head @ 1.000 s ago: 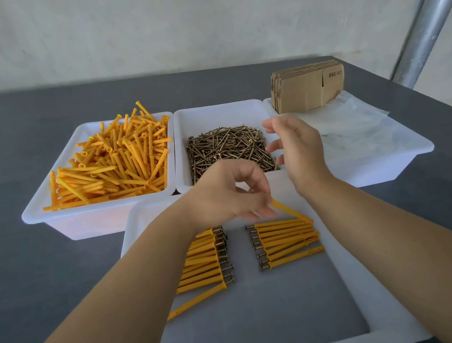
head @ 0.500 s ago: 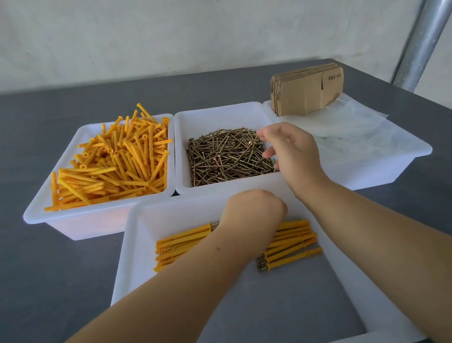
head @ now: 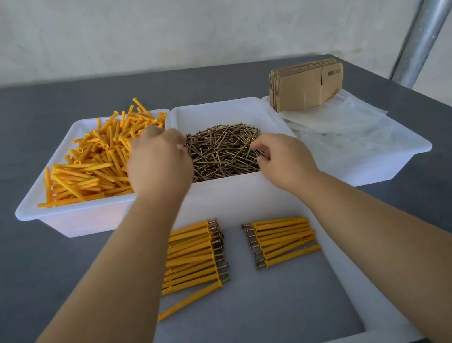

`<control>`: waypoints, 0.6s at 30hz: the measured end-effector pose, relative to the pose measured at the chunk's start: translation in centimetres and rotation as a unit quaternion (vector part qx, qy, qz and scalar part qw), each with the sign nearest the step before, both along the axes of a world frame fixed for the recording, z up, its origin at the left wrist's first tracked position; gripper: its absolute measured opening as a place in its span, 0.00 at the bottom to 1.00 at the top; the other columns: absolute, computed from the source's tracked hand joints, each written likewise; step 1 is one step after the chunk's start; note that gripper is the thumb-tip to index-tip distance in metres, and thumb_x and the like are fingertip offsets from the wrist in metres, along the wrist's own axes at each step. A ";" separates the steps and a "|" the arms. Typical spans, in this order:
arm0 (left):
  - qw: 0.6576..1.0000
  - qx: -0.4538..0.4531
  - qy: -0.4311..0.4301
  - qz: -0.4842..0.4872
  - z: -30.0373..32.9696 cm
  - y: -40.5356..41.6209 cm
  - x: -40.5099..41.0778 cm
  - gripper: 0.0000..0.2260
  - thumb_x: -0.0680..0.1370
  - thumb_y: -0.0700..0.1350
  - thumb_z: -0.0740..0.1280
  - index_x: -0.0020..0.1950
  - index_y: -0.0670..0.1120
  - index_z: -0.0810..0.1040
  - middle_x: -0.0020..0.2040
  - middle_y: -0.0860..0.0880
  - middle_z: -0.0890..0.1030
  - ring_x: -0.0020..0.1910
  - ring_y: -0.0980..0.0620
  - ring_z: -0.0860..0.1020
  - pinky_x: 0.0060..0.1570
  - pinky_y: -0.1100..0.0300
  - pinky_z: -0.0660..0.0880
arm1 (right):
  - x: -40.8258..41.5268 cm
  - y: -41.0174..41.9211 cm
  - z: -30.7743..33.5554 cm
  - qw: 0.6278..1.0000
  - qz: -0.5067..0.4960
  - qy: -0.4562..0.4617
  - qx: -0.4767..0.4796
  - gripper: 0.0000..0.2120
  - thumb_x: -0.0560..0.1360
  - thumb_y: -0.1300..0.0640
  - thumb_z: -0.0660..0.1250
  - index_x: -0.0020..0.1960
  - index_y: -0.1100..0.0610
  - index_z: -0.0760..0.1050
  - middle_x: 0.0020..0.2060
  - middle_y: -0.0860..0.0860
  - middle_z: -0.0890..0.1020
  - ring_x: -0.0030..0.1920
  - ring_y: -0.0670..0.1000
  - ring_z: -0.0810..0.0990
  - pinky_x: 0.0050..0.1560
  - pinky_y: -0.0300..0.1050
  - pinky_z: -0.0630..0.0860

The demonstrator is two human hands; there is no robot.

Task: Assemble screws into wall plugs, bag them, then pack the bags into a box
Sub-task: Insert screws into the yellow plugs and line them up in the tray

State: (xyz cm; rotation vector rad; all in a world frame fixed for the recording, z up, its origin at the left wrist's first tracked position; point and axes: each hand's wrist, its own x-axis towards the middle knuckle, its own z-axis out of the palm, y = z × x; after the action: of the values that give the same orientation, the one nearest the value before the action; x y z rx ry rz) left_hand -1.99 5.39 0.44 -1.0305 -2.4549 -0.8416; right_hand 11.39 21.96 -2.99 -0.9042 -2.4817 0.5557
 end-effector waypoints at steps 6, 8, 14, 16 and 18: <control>0.958 -0.177 -0.181 0.136 -0.7 -1.1 -3.3 0.13 0.78 0.41 0.63 0.61 0.48 0.79 0.62 0.40 0.74 0.64 0.36 0.70 0.60 0.40 0.74 | -1.5 -0.1 2.5 0.960 0.061 -0.269 -0.048 0.28 0.79 0.67 0.51 0.75 0.48 0.66 0.74 0.52 0.68 0.72 0.58 0.68 0.70 0.52 0.68; 0.951 -0.187 -0.211 0.128 -1.0 -0.9 -3.5 0.12 0.78 0.40 0.62 0.59 0.47 0.79 0.58 0.41 0.77 0.62 0.38 0.71 0.60 0.41 0.75 | -1.7 -0.4 3.3 0.943 0.091 -0.315 -0.052 0.27 0.80 0.69 0.51 0.73 0.51 0.70 0.73 0.52 0.70 0.71 0.57 0.69 0.71 0.50 0.67; 0.941 -0.227 -0.220 0.123 -1.1 -0.5 -3.7 0.14 0.79 0.41 0.60 0.64 0.48 0.77 0.63 0.41 0.73 0.70 0.37 0.63 0.63 0.41 0.69 | -2.6 -0.7 4.2 0.918 0.088 -0.382 -0.063 0.21 0.82 0.66 0.51 0.68 0.60 0.75 0.68 0.55 0.76 0.67 0.57 0.73 0.66 0.46 0.69; 0.941 -0.225 -0.218 0.128 -1.1 -0.3 -3.5 0.13 0.80 0.42 0.60 0.62 0.48 0.78 0.64 0.40 0.72 0.71 0.38 0.60 0.63 0.41 0.66 | -2.6 -0.3 3.6 0.933 0.065 -0.346 -0.073 0.18 0.81 0.65 0.53 0.65 0.65 0.77 0.65 0.60 0.77 0.65 0.60 0.75 0.67 0.53 0.72; 0.950 -0.190 -0.205 0.140 -1.3 -0.3 -3.4 0.12 0.79 0.41 0.61 0.59 0.48 0.80 0.62 0.41 0.75 0.71 0.38 0.61 0.63 0.41 0.65 | -2.3 0.0 2.9 0.960 0.039 -0.262 -0.096 0.15 0.79 0.62 0.59 0.60 0.63 0.80 0.61 0.59 0.81 0.62 0.60 0.78 0.63 0.56 0.75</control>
State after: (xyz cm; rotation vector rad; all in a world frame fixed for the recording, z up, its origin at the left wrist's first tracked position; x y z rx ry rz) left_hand -5.38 5.13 -0.84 -0.6337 -3.1112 -0.5404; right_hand 9.10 21.96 -0.10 -1.1532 -2.9856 0.6625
